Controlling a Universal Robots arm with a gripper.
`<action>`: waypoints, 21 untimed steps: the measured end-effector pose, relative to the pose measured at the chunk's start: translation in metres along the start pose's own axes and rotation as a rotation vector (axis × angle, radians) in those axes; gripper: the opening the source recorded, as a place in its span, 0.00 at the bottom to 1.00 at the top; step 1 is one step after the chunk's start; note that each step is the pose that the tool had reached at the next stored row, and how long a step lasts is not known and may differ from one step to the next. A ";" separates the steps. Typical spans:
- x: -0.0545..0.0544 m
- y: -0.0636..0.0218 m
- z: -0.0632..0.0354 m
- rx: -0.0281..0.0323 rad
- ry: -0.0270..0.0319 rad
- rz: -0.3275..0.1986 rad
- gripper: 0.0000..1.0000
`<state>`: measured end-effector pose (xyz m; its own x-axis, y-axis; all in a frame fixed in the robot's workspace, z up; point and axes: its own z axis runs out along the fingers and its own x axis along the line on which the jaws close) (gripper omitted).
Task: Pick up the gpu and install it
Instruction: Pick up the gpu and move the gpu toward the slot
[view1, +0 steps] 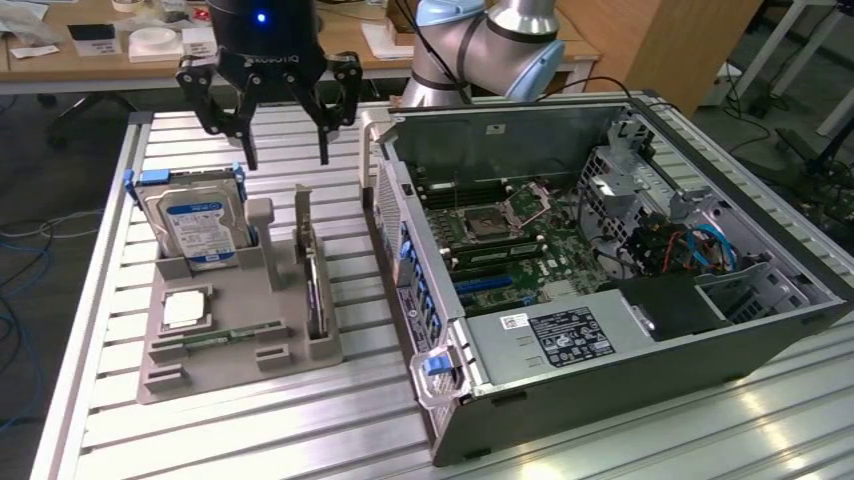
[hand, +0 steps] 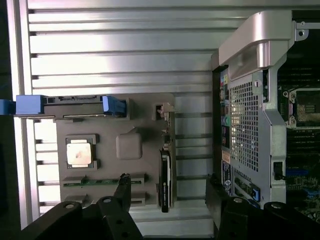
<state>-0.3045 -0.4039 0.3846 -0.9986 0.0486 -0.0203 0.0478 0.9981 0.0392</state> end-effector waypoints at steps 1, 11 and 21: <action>0.000 -0.0013 0.0003 0.0007 0.0000 -0.001 0.71; 0.000 -0.0020 0.0025 0.0137 -0.0018 -0.003 0.71; 0.000 -0.0023 0.0107 0.0141 -0.0017 -0.003 0.71</action>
<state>-0.3046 -0.4058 0.3738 -0.9987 0.0459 -0.0222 0.0453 0.9987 0.0251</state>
